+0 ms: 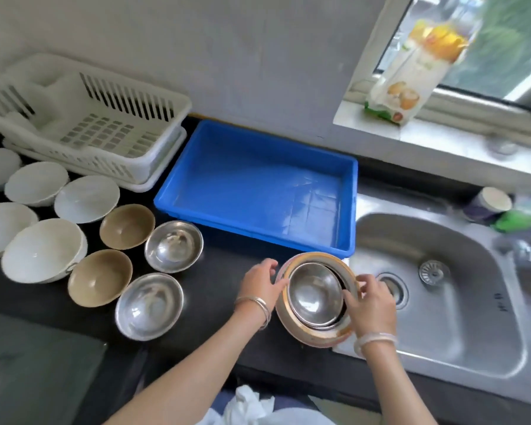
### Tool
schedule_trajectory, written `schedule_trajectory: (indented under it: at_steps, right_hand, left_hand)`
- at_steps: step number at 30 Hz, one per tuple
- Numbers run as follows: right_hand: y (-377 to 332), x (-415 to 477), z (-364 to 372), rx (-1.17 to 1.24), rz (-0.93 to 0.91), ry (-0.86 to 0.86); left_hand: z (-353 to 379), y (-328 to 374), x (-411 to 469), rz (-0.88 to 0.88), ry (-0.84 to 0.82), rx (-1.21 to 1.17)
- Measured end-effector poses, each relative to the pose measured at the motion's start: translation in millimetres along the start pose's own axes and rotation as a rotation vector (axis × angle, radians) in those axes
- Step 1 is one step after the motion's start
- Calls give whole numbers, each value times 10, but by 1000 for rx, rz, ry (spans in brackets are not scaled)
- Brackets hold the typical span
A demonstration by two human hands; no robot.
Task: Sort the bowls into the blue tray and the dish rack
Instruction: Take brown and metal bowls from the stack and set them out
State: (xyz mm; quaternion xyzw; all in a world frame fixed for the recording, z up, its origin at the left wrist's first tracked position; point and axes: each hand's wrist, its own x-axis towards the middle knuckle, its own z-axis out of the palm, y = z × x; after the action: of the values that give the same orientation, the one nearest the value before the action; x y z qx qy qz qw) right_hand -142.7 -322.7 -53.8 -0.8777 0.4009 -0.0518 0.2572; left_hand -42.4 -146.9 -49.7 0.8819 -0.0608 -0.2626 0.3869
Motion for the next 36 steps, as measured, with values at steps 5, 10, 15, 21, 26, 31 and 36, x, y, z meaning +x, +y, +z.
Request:
schedule_trajectory:
  at_steps: [5,10,15,21,26,31,36]
  right_hand:
    - [156,-36,65,88,91,-26]
    - [189,-49,121,97,134,-76]
    - [202,-51,108,111,149,-76]
    - [195,-54,93,92,145,-83]
    - [167,-49,93,101,147,-96]
    - [174,-39,92,96,160,-113]
    - [170,-43,89,101,178,-105]
  left_hand:
    - [295,182,63,18,-43,219]
    - [361,233,62,14,4,288]
    - [330,306,59,39,0,340]
    - [293,328,26,97,42,422]
    - [301,317,39,57,31,375]
    - [355,260,45,51,-6,323]
    - [358,294,95,55,12,338]
